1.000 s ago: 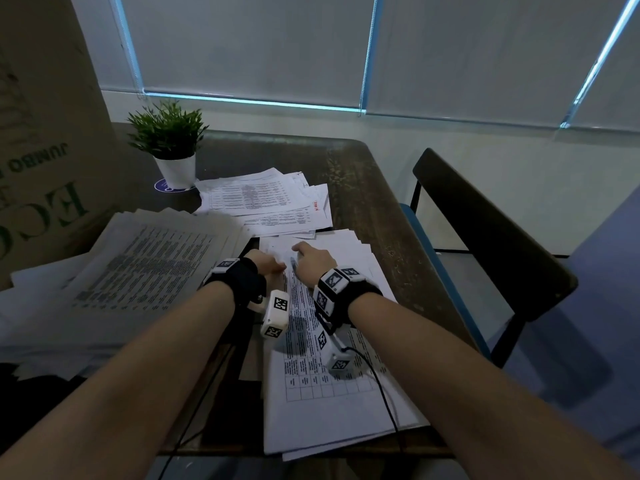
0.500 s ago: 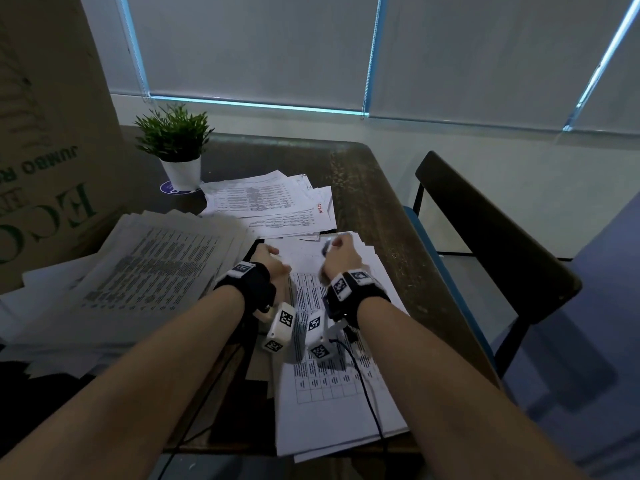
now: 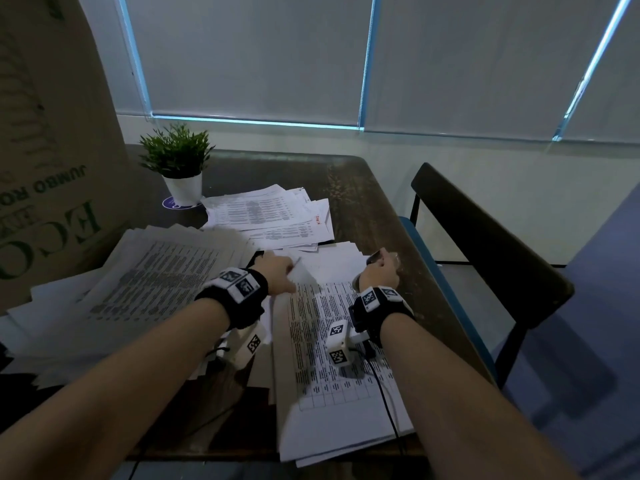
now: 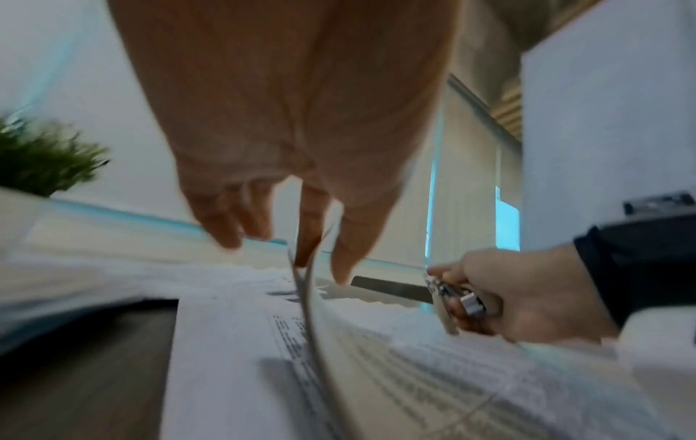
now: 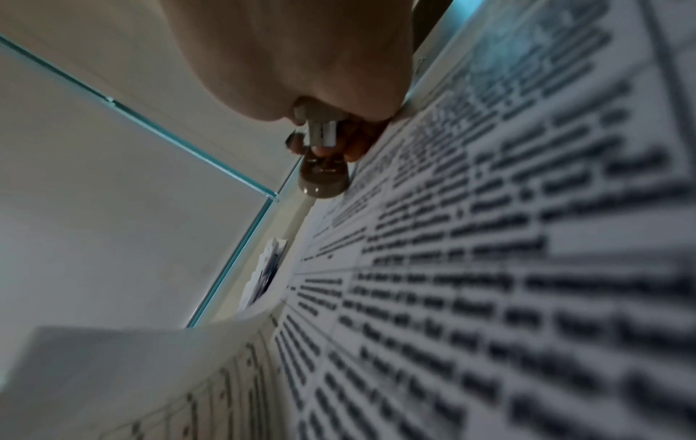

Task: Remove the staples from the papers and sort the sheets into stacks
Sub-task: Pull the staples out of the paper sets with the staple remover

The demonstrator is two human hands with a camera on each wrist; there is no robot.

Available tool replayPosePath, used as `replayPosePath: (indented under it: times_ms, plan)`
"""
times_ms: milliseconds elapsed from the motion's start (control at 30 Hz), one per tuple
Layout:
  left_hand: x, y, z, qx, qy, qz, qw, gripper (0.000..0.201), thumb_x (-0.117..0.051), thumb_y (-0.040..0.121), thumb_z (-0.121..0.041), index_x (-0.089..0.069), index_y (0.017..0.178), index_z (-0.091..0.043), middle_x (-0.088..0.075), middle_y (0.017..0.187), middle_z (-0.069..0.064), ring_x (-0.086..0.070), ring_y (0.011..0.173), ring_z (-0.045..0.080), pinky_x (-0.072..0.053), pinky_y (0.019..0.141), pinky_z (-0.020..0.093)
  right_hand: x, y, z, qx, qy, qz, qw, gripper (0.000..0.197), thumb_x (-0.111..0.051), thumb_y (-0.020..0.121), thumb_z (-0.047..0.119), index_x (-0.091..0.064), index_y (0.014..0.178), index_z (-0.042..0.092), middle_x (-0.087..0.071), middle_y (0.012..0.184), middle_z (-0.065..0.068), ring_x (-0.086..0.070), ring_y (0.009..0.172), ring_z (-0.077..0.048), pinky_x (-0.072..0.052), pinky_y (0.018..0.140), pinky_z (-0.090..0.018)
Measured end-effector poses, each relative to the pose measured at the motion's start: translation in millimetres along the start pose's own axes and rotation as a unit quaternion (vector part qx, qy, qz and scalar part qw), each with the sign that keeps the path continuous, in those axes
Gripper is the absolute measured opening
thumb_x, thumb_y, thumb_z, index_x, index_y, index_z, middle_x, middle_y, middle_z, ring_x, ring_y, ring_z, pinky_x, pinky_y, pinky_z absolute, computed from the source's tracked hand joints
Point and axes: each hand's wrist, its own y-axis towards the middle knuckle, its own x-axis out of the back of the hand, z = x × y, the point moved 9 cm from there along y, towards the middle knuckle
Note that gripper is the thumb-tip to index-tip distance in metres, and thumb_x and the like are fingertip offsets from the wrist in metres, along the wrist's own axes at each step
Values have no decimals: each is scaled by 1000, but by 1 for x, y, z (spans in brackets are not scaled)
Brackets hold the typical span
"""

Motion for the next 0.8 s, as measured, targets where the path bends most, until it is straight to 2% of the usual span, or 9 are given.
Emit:
replayPosePath:
  times_ms: [67, 133, 200, 267, 400, 533, 600, 700, 800]
  plan:
    - [11, -1, -9, -26, 70, -58, 996, 23, -59, 86, -23, -59, 106, -12, -40, 124, 11, -42, 112, 31, -39, 98, 38, -2, 0, -2, 16, -3, 14, 1000, 40, -34, 106, 18, -50, 141, 29, -44, 143, -15, -51, 122, -34, -42, 100, -38]
    - [5, 1, -14, -41, 70, -39, 996, 28, -52, 90, -8, -54, 117, -6, -39, 127, 14, -49, 102, 28, -44, 92, 36, -2, -2, -4, 23, 3, 19, 1000, 39, -34, 106, 22, -53, 137, 33, -46, 143, -15, -49, 126, -34, -41, 105, -40]
    - [-4, 3, -15, -32, 60, -26, 997, 52, -49, 91, 1, -31, 140, -2, -36, 135, 17, -53, 106, 30, -47, 89, 34, 0, -3, -5, 27, 18, 24, 999, 37, -34, 107, 21, -54, 135, 33, -47, 143, -14, -48, 129, -34, -41, 107, -43]
    - [-3, 3, -14, -9, 70, -53, 996, 61, -47, 90, 4, -19, 144, 1, -35, 137, 20, -50, 114, 33, -46, 90, 34, 2, -3, -7, 31, 33, 27, 999, 37, -35, 106, 20, -56, 134, 33, -50, 141, -12, -49, 129, -32, -42, 108, -45]
    - [-4, 1, -4, 62, 86, -59, 993, 31, -54, 89, -7, -46, 118, 0, -32, 130, 17, -41, 116, 34, -44, 94, 38, 2, -5, -7, 36, 45, 27, 998, 36, -36, 105, 21, -57, 132, 34, -52, 139, -10, -51, 127, -30, -45, 107, -46]
    - [-3, 12, -3, 10, 43, -75, 996, 57, -59, 87, -23, -35, 137, -6, -33, 142, 12, -31, 131, 31, -36, 105, 44, 2, -2, -9, 46, 50, 24, 997, 35, -37, 106, 21, -58, 130, 34, -54, 137, -9, -51, 127, -30, -45, 107, -45]
    - [5, 20, -9, -10, 34, -97, 995, 58, -56, 88, -27, -34, 138, -7, -35, 144, 10, -32, 133, 28, -33, 108, 43, 2, 0, -10, 45, 51, 23, 997, 34, -37, 106, 21, -58, 129, 34, -53, 137, -10, -51, 127, -30, -45, 107, -46]
    - [-2, 32, -15, 3, 34, -32, 999, 44, -51, 90, -42, -55, 114, -5, -56, 122, 13, -54, 108, 28, -47, 88, 39, 2, 3, -10, 51, 44, 19, 998, 34, -37, 106, 20, -58, 129, 33, -54, 137, -11, -51, 127, -30, -44, 107, -46]
    - [-8, 38, -11, 29, 50, -10, 998, 38, -48, 86, -47, -54, 80, -10, -61, 87, 8, -58, 76, 24, -43, 64, 30, 1, 7, -12, 55, 37, 15, 998, 34, -37, 106, 21, -59, 128, 33, -54, 136, -12, -51, 127, -31, -43, 108, -46]
